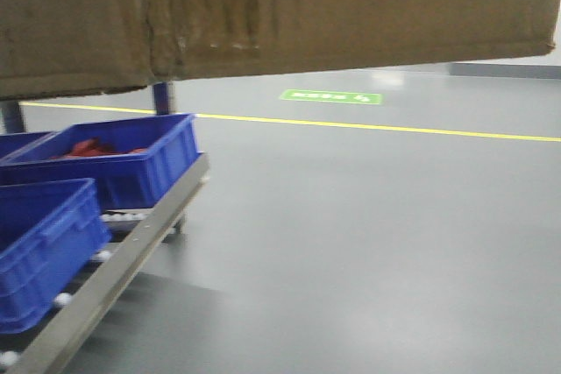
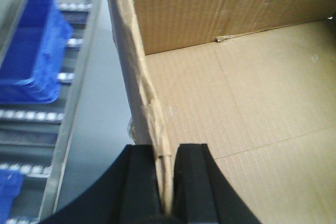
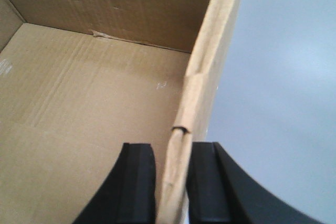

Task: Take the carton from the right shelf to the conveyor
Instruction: 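Pull the held carton back away from the shelf with both grippers, then carry the carton with both grippers while the base drives to the conveyor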

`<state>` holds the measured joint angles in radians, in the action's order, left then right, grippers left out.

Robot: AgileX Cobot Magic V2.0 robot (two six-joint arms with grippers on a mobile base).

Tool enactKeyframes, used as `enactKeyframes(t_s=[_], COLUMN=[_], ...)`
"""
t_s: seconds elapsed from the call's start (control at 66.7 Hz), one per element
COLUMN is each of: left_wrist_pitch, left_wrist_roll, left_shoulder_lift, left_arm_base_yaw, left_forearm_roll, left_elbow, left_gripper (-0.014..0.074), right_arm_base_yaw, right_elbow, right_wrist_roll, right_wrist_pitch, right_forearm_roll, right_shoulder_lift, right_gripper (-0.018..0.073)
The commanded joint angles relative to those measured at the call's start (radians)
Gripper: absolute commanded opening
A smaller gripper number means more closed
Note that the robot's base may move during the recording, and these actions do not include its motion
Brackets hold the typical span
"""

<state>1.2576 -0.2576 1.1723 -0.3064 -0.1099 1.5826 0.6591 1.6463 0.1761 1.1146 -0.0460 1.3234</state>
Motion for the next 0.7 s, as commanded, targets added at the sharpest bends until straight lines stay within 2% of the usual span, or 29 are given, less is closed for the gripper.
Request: enactKeyframes(t_s=[0.0,0.69], left_wrist_pitch=[-0.037,-0.037], left_wrist_roll=[0.01,0.01], left_shoulder_lift=[-0.009,-0.009], left_arm_base_yaw=[-0.007,-0.007], left_forearm_roll=[0.028,0.026], left_elbow=[0.003,0.003], left_gripper=[-0.0016,-0.0016], right_arm_base_yaw=[0.003,0.003], right_elbow=[0.005,0.005], right_wrist_roll=[-0.021,-0.021], right_wrist_pitch=[-0.05,-0.05], right_forearm_roll=[0.023,0.025], right_shoulder_lift=[-0.016,-0.016], right_gripper=[-0.007,-0.007])
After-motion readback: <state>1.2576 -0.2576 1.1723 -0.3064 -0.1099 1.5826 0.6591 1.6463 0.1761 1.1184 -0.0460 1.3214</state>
